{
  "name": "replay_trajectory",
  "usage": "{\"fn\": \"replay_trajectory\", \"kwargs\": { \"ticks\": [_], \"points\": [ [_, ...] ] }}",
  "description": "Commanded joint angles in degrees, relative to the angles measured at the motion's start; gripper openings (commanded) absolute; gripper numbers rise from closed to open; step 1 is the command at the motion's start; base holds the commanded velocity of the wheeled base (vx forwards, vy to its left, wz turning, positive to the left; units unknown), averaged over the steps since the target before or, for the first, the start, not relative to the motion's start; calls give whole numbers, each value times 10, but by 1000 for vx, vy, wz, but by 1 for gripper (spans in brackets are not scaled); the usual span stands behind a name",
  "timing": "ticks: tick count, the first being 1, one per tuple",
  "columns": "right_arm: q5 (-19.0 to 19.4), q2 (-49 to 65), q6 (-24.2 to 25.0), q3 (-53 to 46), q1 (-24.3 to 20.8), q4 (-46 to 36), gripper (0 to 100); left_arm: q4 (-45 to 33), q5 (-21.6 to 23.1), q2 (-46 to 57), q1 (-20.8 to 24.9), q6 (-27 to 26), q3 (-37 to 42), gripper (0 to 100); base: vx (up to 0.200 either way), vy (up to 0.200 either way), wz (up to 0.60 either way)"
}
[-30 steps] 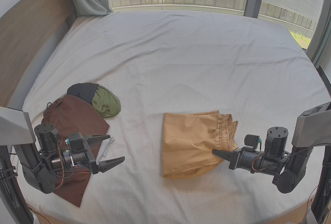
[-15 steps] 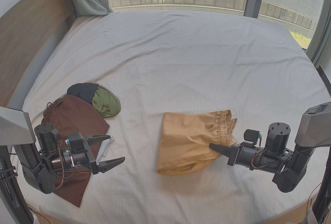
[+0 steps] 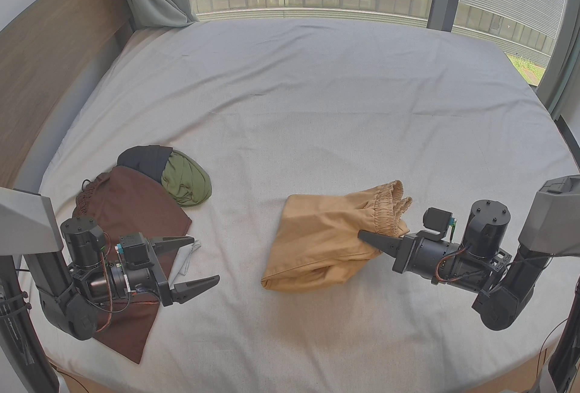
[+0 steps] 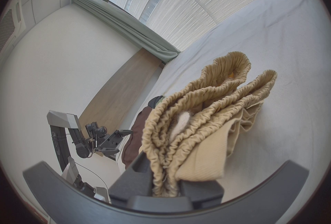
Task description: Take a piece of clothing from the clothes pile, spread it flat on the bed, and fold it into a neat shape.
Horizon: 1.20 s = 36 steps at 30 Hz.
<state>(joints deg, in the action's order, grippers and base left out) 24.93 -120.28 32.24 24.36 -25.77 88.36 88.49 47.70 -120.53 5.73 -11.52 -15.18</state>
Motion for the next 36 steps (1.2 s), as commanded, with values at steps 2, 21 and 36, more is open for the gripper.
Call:
{"fn": "replay_trajectory", "kwargs": {
  "ticks": [2, 21, 36],
  "points": [
    [-1, 2, 15, 35, -6, 0, 0, 0, 0, 0, 1, 1, 1, 100, 0, 0, 0],
    [5, -21, 79, 195, 2, -27, 0, 0, -2, -1, 0, 2, 1, 100, 0, 0, 0],
    [21, -25, 79, 362, 4, -150, 0, 0, -1, -2, 2, 1, 2, 100, 0, 0, 0]
  ]
}}
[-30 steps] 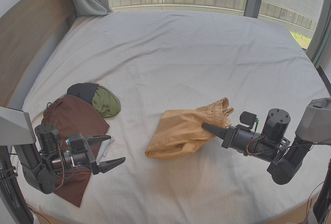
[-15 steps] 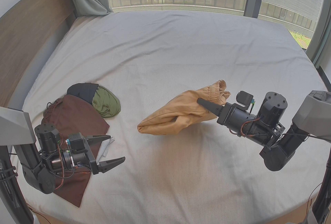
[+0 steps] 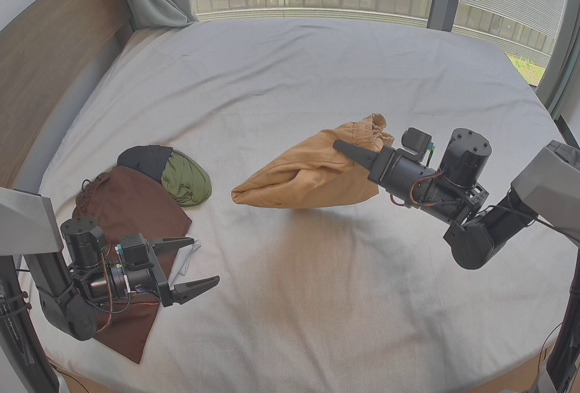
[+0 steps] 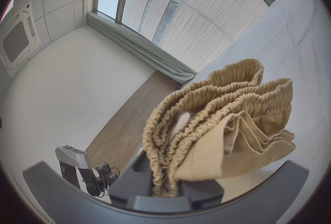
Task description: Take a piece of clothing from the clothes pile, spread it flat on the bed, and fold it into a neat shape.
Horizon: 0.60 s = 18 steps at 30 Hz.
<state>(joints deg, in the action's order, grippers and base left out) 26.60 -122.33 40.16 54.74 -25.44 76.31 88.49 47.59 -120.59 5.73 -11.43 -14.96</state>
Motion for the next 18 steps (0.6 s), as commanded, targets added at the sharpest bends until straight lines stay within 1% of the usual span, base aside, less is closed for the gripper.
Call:
{"fn": "replay_trajectory", "kwargs": {
  "ticks": [1, 2, 5, 6, 13, 18],
  "points": [
    [5, -5, 0, 60, 0, -31, 0, 0, 0, -2, 2, 0, 0, 100, 0, 0, 0],
    [11, -12, 2, 89, 4, -54, 0, 0, 0, -3, 2, 0, 1, 100, 0, 0, 0],
    [14, -18, 6, 117, 7, -73, 0, 0, 0, -3, 1, -1, 1, 100, 0, 0, 0],
    [18, -29, 17, 153, 10, -94, 0, -1, 0, -3, 1, -1, 1, 100, 0, 0, 0],
    [21, -103, 25, 243, 23, -107, 0, -1, 0, -4, 2, -1, 1, 100, 0, 0, 0],
    [21, -152, 25, 264, 26, -108, 0, -1, 0, -5, 1, -1, 1, 100, 0, 0, 0]
  ]
}}
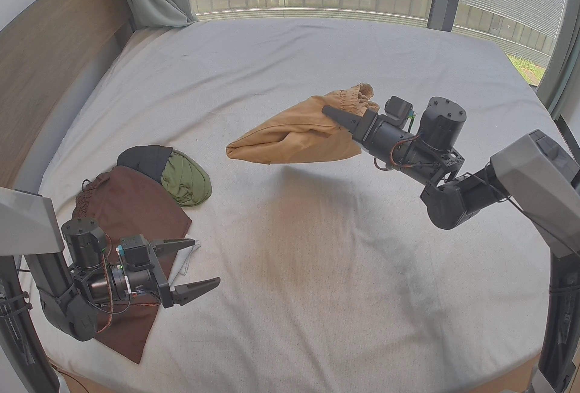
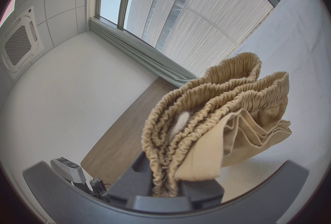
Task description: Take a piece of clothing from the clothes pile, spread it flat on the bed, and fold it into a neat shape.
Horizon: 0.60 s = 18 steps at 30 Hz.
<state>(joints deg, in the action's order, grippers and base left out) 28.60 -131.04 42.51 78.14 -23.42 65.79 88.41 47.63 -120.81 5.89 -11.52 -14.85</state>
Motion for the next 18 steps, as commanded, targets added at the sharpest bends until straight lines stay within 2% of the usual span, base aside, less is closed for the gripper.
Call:
{"fn": "replay_trajectory", "kwargs": {
  "ticks": [1, 9, 18],
  "points": [
    [1, -65, 1, 30, 6, -3, 0, 0, 0, -3, 0, 0, 0, 100, 0, 0, 0],
    [1, -72, 1, 34, 10, -8, 0, 0, 0, -2, 2, 0, 3, 100, 0, 0, 0],
    [1, -79, 1, 118, 18, -37, 0, -1, 0, -4, 2, 0, 6, 100, 0, 0, 0]
  ]
}}
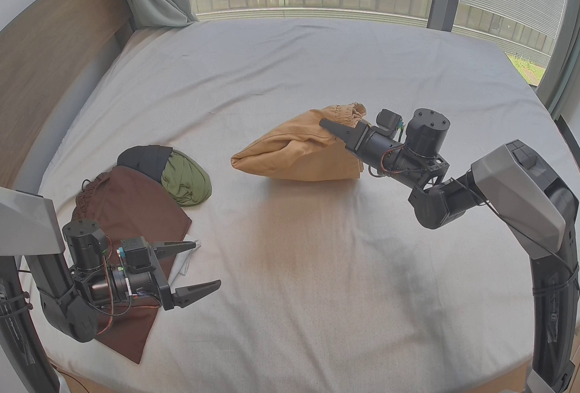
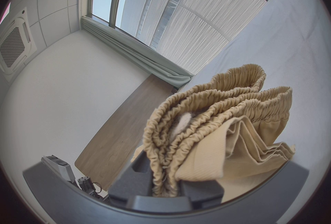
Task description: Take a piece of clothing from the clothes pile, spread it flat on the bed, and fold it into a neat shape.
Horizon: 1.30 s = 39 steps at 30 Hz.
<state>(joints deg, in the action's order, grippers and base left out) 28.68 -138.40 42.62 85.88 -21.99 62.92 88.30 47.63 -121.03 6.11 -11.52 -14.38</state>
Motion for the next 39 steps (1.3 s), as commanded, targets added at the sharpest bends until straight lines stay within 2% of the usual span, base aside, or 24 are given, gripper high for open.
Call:
{"fn": "replay_trajectory", "kwargs": {
  "ticks": [1, 9, 15, 21, 23, 28, 30, 35, 39],
  "points": [
    [0, -6, 0, 48, 4, -12, 0, 0, 0, -2, 0, 0, 1, 100, 0, 0, 0],
    [-1, -24, 0, 125, 5, -46, 0, 0, 0, -3, 1, 2, 1, 100, 0, 0, 0],
    [-3, -63, -1, 121, 4, -38, 0, 0, 1, -3, 0, 2, 1, 100, 0, 0, 0],
    [-4, -98, -4, 85, 5, -26, 0, -1, 1, -2, 0, 2, 4, 100, 0, 0, 0],
    [-3, -95, -12, 2, 16, 0, 0, 0, 2, -2, 0, 1, 6, 100, 0, 0, 0],
    [-3, -87, -22, -59, 22, 26, 0, -1, 2, -2, 0, 0, 7, 100, 0, 0, 0],
    [-3, -79, -23, -114, 25, 56, 0, 0, 3, -2, 0, 0, 7, 100, 0, 0, 0],
    [-4, -82, -23, -155, 24, 76, 0, -1, 3, -3, 0, -1, 7, 100, 0, 0, 0],
    [-5, -102, -43, -174, 24, 100, 0, -1, 3, -2, -1, -1, 10, 100, 0, 0, 0]
  ]
}}
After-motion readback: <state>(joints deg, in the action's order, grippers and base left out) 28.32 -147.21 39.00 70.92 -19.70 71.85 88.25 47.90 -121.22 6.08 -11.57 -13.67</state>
